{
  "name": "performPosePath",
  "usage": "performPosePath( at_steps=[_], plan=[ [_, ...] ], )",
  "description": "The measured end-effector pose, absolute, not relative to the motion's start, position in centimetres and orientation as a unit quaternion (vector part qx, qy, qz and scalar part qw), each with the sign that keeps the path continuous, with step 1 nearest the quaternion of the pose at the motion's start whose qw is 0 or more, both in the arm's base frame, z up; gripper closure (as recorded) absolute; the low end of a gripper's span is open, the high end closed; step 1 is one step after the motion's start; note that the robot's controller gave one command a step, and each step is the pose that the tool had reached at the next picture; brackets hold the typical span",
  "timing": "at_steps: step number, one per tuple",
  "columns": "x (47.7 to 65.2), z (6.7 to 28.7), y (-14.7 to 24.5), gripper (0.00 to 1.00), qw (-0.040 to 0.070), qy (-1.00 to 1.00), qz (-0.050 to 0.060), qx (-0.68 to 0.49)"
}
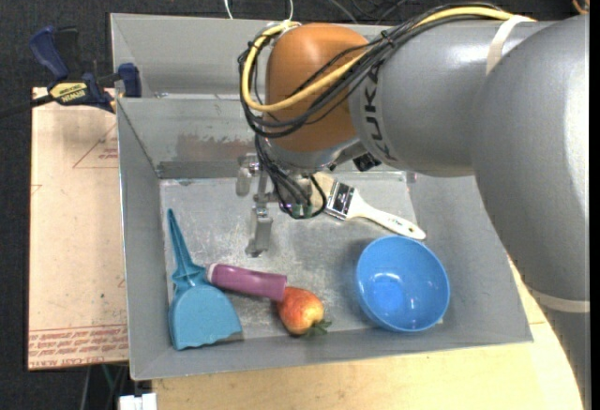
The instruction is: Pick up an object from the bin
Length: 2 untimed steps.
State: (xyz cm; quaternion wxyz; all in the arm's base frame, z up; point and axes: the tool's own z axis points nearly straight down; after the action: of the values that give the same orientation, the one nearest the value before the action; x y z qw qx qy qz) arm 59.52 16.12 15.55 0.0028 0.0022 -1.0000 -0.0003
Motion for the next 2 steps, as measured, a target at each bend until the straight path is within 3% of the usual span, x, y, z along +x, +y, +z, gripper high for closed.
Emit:
performPosePath(
  at_steps=[1,2],
  plan=[
    [59.7,16.0,16.0,0.00,0.000,-1.000,-0.001,0.000],
    [53.3,7.3,15.6,0.00,0.001,-0.995,-0.002,-0.104]
  ],
)
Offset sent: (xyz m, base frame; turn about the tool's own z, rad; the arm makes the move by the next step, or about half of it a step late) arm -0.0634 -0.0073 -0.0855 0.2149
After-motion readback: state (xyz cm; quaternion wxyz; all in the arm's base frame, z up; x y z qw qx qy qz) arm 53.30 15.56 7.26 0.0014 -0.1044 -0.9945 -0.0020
